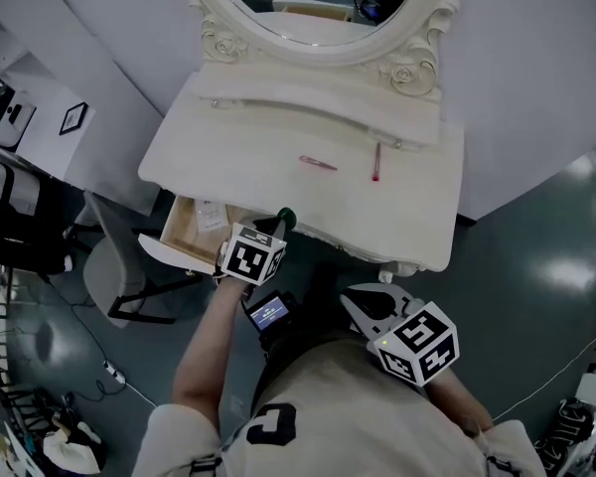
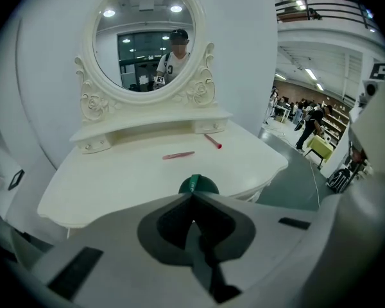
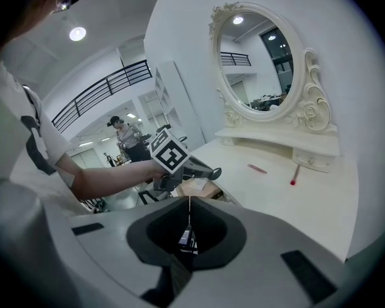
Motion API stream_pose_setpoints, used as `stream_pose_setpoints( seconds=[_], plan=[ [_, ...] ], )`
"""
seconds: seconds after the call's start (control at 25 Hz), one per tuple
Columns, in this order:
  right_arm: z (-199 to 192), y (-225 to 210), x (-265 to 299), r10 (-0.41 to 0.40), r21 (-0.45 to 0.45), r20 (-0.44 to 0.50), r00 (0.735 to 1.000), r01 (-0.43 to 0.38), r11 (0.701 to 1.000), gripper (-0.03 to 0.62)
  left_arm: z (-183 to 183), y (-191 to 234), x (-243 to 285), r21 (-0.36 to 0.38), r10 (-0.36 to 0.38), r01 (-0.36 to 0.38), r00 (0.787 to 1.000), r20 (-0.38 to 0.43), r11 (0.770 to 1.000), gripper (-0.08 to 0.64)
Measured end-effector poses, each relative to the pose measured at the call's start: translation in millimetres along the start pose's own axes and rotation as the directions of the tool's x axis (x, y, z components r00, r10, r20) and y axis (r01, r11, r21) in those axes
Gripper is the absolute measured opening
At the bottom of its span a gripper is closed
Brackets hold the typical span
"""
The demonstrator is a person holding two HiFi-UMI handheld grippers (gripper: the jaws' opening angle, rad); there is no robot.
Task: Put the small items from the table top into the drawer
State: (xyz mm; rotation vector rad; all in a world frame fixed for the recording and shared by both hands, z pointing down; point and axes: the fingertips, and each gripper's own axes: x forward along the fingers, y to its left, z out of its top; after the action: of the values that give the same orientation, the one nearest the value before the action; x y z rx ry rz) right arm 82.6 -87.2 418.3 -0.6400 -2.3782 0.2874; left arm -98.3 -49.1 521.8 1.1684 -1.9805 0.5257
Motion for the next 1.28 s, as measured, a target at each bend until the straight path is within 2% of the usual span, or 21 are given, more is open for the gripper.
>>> stream_pose_setpoints(
  seconds=[0.4, 1.0, 1.28],
  plan=[
    [-9, 20, 16, 0.085, -0.037, -0.043, 0.995, -0.087, 0.995, 0.028, -23, 14, -26, -0.057, 0.057, -0.056, 0.998, 0.012, 0.997, 0.058],
    [1, 44, 53, 0.131, -0.076, -0.102, 0.986, -0.139, 0.987, 0.028, -45, 50, -51, -0.107, 0.078, -0.075, 0.997, 0.029, 0.991, 0.058],
    [10, 54, 70, 0.121, -0.062, -0.104, 0.987, -0.127, 0.99, 0.028, -57, 75, -63, -0.108, 0.081, -0.078, 0.997, 0.02, 0.991, 0.057]
  ],
)
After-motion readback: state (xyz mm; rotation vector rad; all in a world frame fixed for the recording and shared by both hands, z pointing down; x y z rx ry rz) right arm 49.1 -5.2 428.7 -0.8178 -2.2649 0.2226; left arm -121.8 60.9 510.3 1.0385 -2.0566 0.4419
